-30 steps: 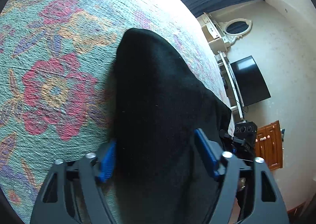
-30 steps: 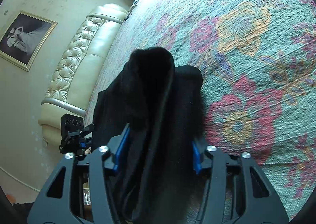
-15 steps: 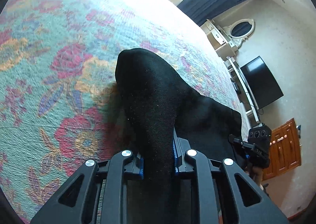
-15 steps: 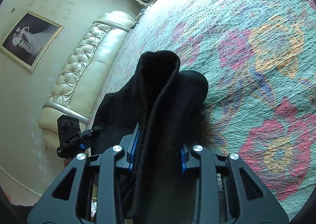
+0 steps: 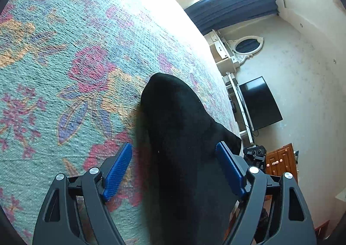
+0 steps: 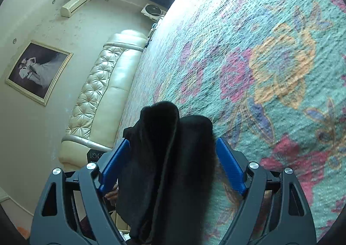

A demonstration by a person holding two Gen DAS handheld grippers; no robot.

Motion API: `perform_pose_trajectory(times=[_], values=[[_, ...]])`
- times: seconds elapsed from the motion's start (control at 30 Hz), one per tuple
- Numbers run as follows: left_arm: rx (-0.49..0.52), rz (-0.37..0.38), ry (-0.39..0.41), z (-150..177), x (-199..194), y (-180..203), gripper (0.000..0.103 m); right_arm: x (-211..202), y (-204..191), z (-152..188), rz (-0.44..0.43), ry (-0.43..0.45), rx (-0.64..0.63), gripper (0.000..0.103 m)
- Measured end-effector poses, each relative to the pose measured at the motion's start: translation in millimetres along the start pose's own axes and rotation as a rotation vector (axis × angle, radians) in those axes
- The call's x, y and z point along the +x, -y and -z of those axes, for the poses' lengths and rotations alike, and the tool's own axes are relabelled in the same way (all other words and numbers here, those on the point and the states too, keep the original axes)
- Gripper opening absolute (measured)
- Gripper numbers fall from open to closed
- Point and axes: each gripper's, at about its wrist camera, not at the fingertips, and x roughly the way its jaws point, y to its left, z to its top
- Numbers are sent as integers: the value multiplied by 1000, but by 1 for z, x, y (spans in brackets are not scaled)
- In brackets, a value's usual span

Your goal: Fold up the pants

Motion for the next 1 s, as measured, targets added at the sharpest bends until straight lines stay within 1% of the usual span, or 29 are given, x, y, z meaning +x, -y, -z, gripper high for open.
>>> perform_pose_trajectory(times=[0.13, 0.2, 0.23, 0.27, 0.3, 0.33, 0.37, 0.5, 0.67, 0.77, 0.83, 1.0], values=[[20, -16, -6, -13, 19, 7, 79, 22, -3, -20, 20, -20, -4, 84], [-6, -17, -7, -20, 29, 6, 79, 29, -3, -25, 6, -20, -3, 83], [-18, -19, -13, -22, 33, 6, 79, 33, -3, -27, 8, -32, -6, 71], [-16, -30, -19, -25, 40, 8, 77, 36, -3, -28, 31, -43, -14, 59], [0, -52, -18, -25, 41, 8, 57, 41, 0, -28, 50, -65, -8, 39], [19, -92, -33, -26, 45, 9, 49, 44, 5, -29, 48, -79, 1, 32], [37, -122, -37, -27, 54, 15, 44, 45, 8, -29, 40, -78, 1, 31], [116, -171, -12, -20, 52, 24, 41, 42, 14, -28, 7, -63, 1, 29], [151, -225, 11, -22, 58, 36, 39, 39, 14, -26, -6, -37, -15, 28], [180, -261, 13, -28, 72, 49, 39, 37, 13, -27, -3, -19, -32, 27], [197, -278, 14, -29, 75, 55, 39, 39, 8, -27, 1, -11, -37, 26], [215, -286, 7, -35, 77, 58, 38, 43, 1, -34, 11, -6, -48, 26]])
